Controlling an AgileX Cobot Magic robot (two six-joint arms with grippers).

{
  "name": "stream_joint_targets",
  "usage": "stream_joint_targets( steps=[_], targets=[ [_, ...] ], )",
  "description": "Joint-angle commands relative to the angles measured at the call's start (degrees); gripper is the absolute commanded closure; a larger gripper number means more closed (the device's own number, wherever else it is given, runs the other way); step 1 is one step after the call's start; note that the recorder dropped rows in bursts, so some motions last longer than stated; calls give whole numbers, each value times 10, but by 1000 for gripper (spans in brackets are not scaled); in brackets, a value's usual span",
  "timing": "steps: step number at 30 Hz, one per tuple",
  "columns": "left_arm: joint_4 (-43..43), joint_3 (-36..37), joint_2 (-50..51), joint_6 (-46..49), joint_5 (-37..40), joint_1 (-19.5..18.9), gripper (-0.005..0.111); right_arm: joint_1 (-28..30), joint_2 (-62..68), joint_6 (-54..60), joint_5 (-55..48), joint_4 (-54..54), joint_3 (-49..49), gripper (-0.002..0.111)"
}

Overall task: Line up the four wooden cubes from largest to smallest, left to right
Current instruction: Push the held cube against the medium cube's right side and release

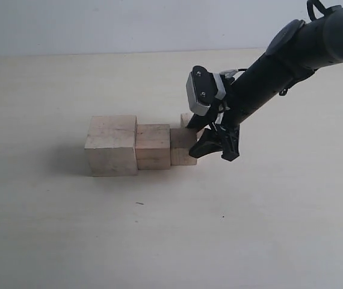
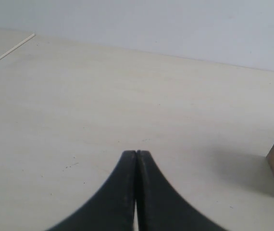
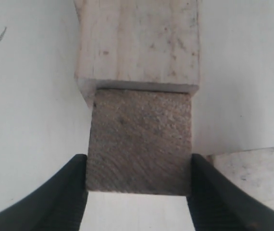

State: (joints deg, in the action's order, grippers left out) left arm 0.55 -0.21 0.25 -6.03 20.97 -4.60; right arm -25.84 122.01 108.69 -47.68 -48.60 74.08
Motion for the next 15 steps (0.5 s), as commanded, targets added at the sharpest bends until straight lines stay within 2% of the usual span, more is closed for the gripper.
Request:
stream_joint_targets(
  steps=[1,15],
  targets=[
    [0,2,-3,-2,-5,0,107,-4,22,8,5,16,-11,108],
    [0,2,-3,-2,-5,0,107,-4,22,8,11,19,-11,108]
  ],
)
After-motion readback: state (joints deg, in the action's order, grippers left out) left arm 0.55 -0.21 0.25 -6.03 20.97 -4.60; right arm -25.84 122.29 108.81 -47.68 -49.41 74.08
